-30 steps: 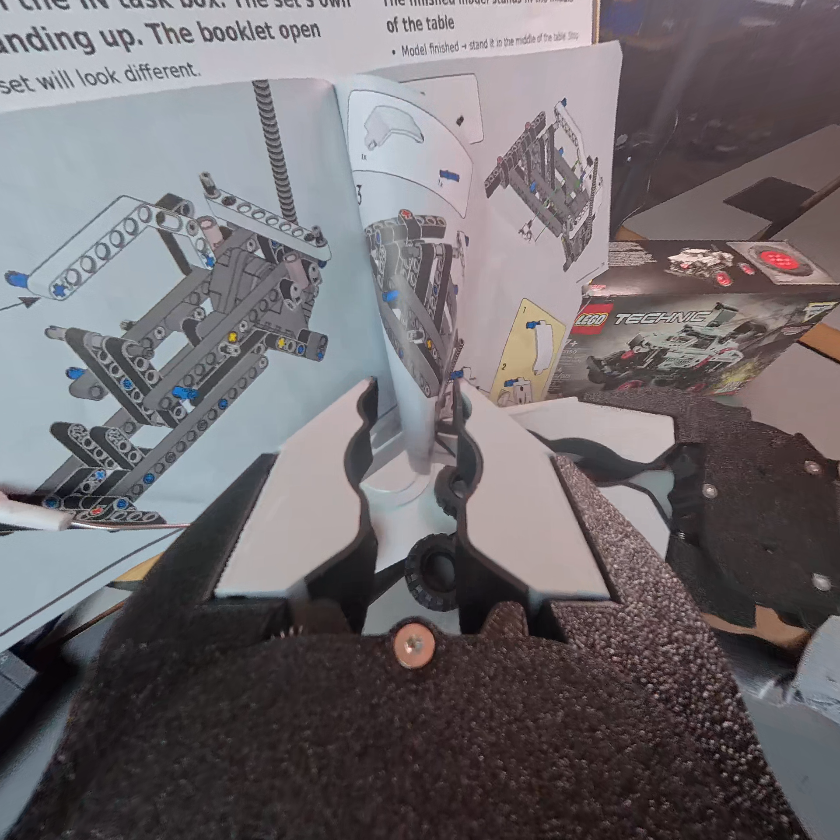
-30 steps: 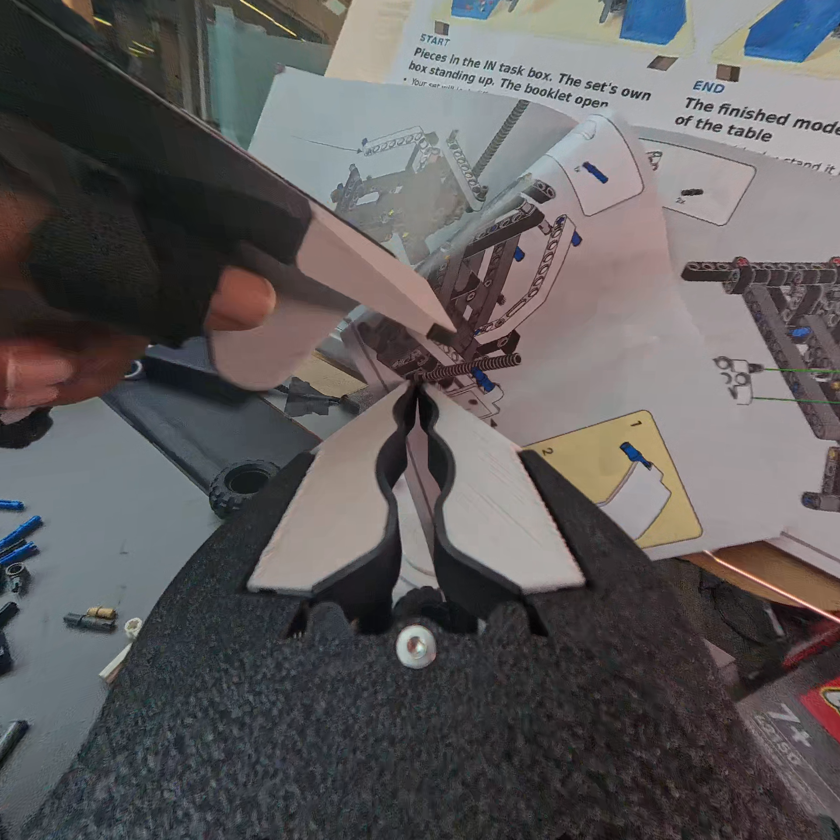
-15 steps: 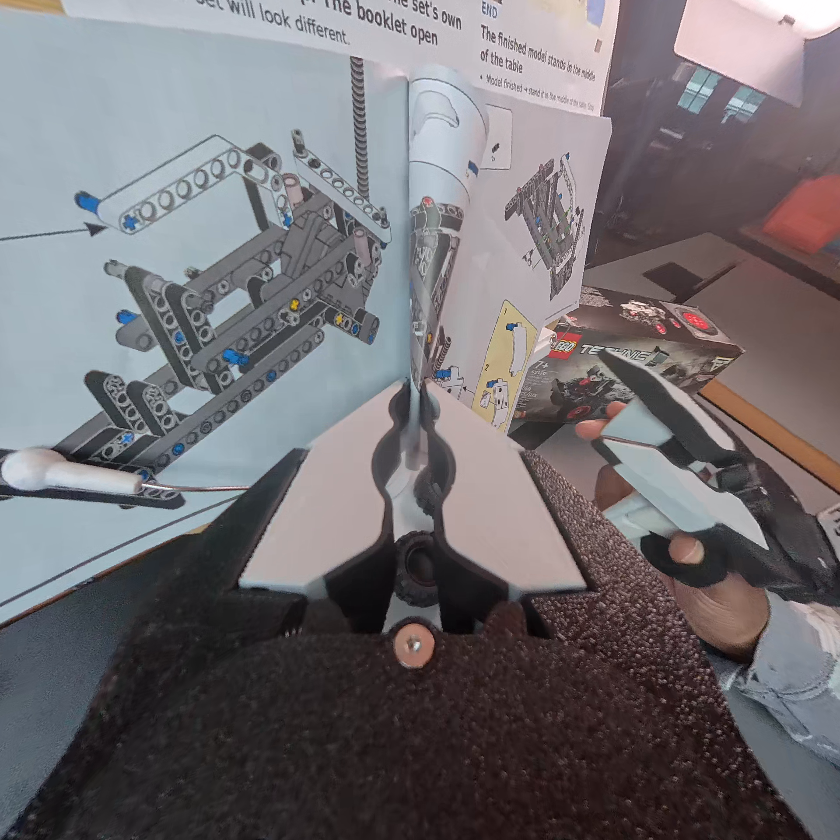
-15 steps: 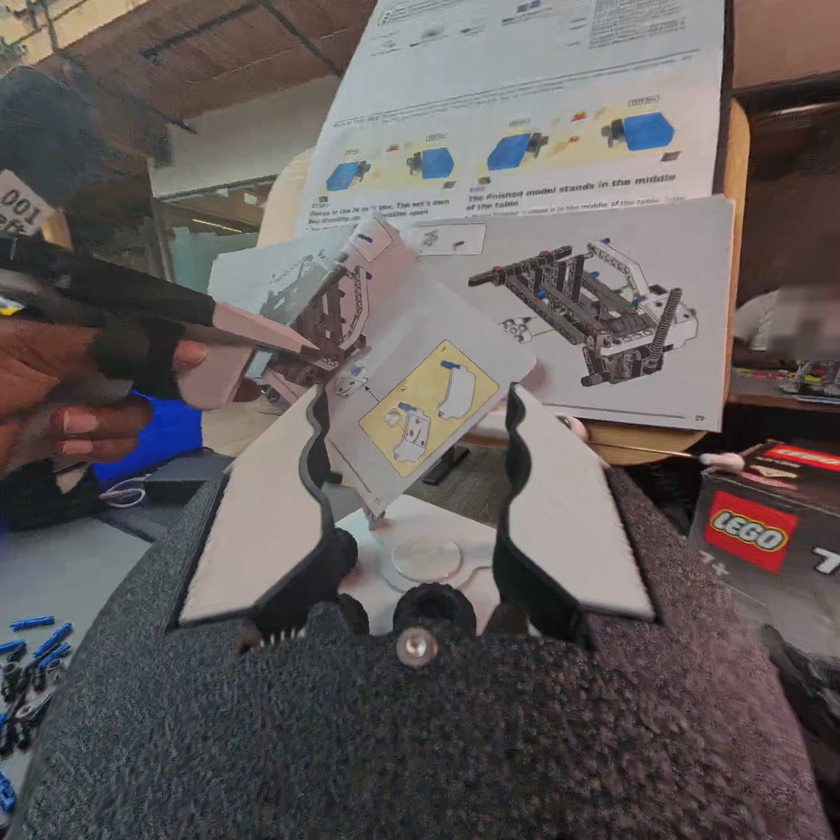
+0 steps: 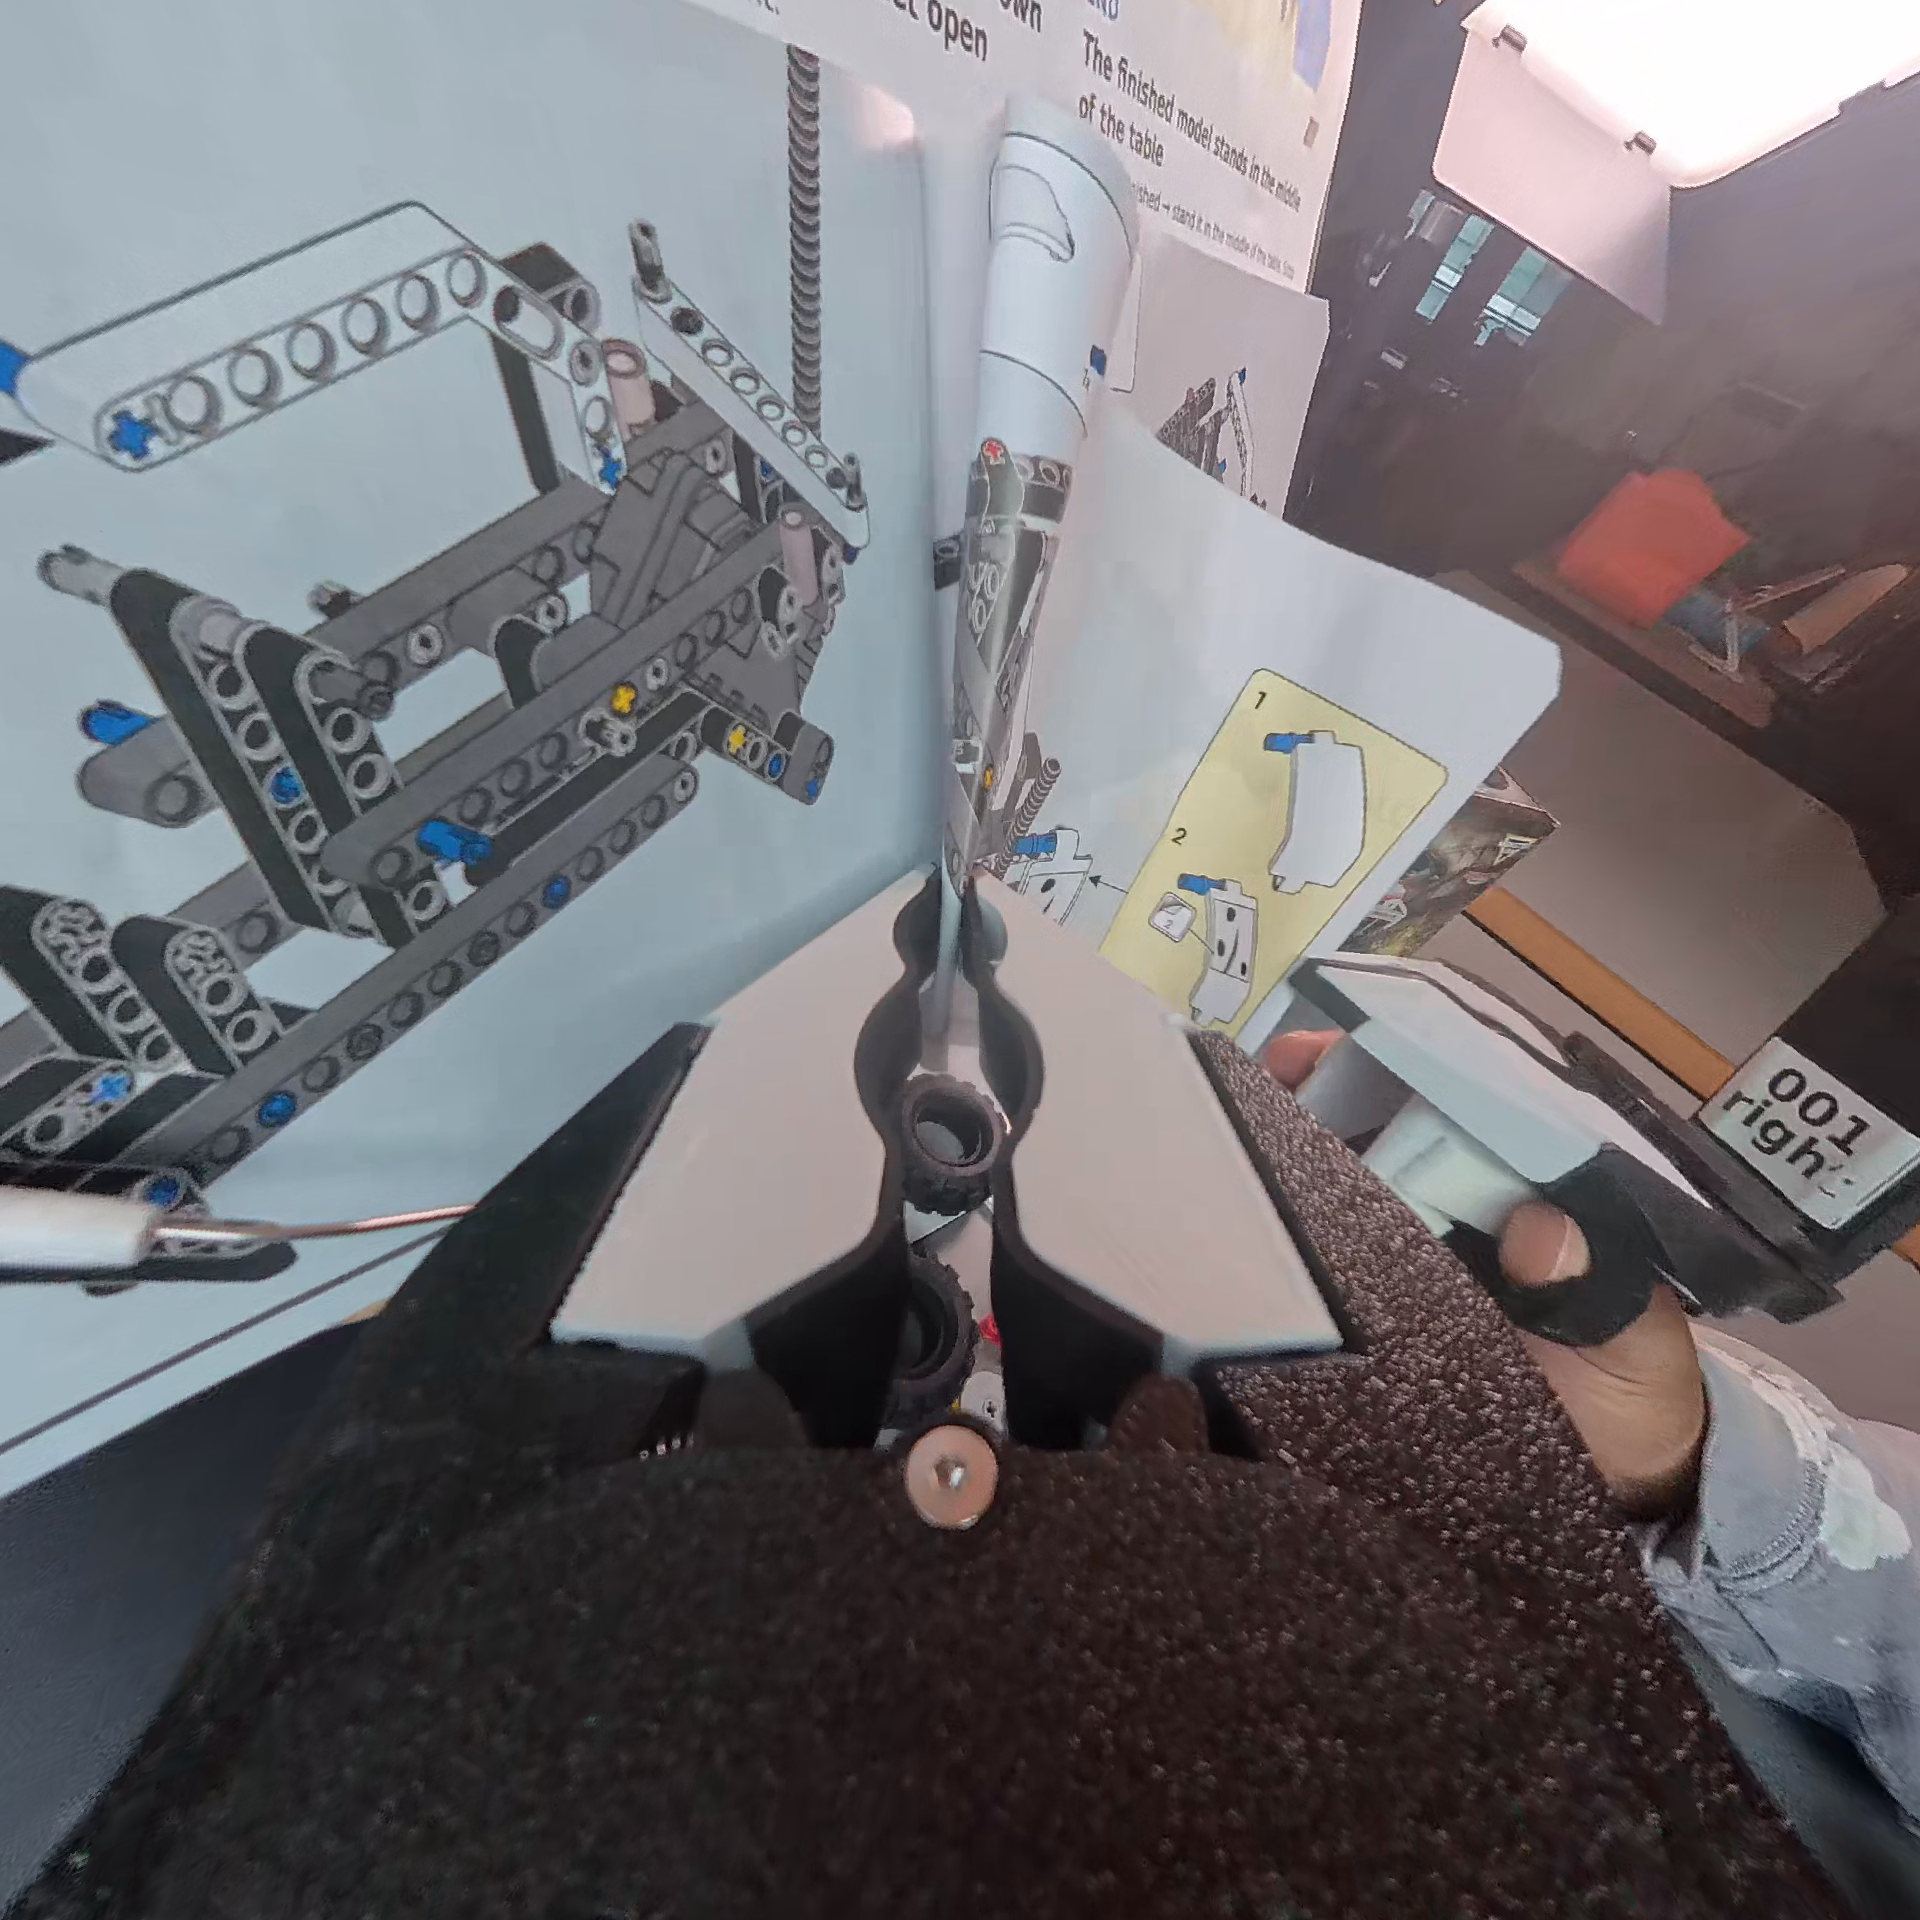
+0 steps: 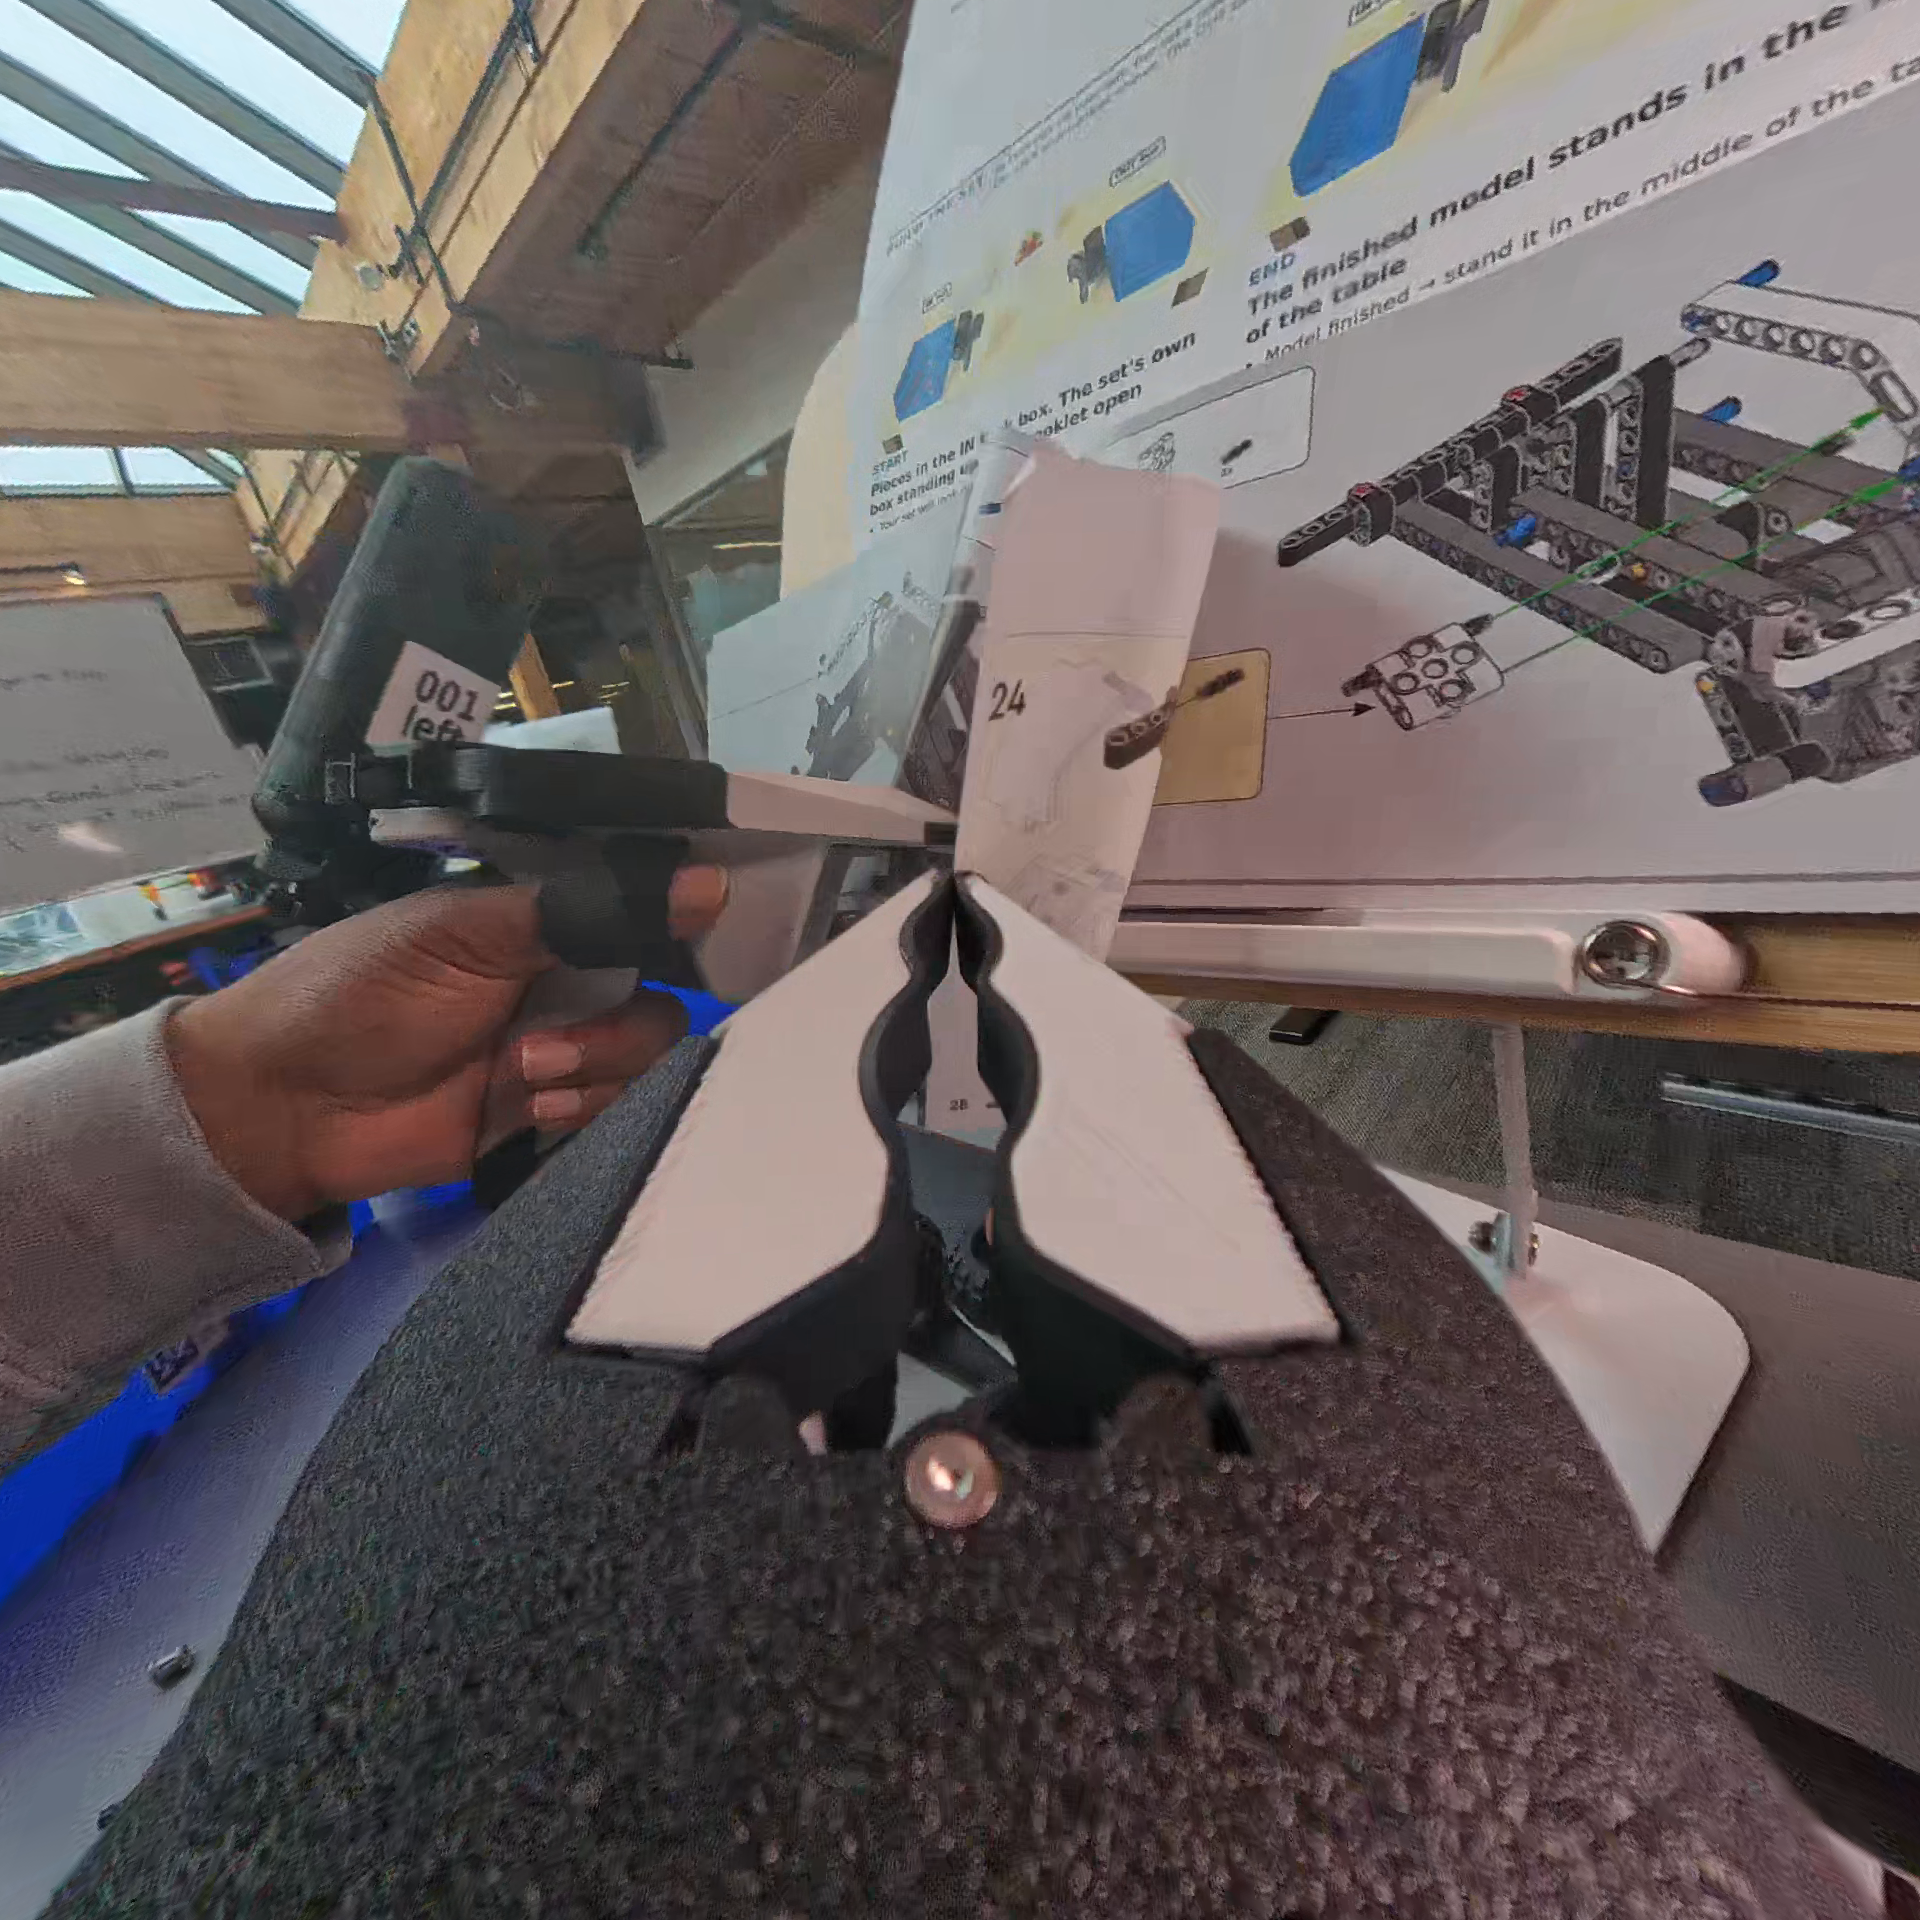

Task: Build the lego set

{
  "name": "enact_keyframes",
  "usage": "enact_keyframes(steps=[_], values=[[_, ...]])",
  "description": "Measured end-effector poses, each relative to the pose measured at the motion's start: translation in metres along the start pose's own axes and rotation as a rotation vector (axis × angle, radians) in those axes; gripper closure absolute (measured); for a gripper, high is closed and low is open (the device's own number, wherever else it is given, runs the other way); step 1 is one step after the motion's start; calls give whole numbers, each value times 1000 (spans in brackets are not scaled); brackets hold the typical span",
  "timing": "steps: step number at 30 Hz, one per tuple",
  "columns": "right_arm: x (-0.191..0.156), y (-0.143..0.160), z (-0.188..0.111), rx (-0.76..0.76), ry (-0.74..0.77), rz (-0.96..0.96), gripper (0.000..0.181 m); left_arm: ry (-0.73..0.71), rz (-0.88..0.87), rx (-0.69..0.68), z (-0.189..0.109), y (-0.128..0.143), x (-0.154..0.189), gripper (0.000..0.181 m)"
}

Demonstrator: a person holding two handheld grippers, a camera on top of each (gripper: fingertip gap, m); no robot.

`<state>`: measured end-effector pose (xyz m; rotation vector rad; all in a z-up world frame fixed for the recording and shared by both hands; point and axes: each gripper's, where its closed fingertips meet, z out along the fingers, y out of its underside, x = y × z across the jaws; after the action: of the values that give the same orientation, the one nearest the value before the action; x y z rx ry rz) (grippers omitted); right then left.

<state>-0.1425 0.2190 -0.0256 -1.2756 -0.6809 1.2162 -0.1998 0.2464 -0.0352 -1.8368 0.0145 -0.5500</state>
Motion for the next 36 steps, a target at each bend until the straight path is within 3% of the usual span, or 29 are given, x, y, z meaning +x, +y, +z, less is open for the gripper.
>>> enact_keyframes(steps=[3,6,9,14,17,20,23,26,29,32,34,36], values=[[-25,-15,-1,27,-70,-84,181,35,5,-24,10,1,10,177],[-48,-24,-1,28,-127,-163,181,68,13,-18,6,-4,19,160],[-68,-25,3,9,-180,-225,181,95,-25,86,-20,-24,26,144],[-88,-16,16,-21,-203,-293,181,135,15,273,-89,-58,49,136],[-97,-12,24,-35,-203,-311,181,203,40,268,-114,-55,72,132],[-109,-8,33,-48,-218,-329,181,215,63,189,-113,-38,85,127],[-122,-2,44,-73,-229,-376,181,49,131,126,-102,-27,67,149],[-128,3,49,-103,-242,-435,181,-70,173,153,-108,-34,48,176],[-136,-2,40,-80,-307,-448,165,-118,166,186,-122,-42,33,181],[-119,-20,30,-8,-278,-441,157,-162,156,189,-134,-43,12,181],[-77,-32,36,-15,-112,-412,151,-192,139,191,-141,-44,-4,181],[-24,-36,44,-61,94,-463,132,-183,109,195,-144,-44,-13,181]])
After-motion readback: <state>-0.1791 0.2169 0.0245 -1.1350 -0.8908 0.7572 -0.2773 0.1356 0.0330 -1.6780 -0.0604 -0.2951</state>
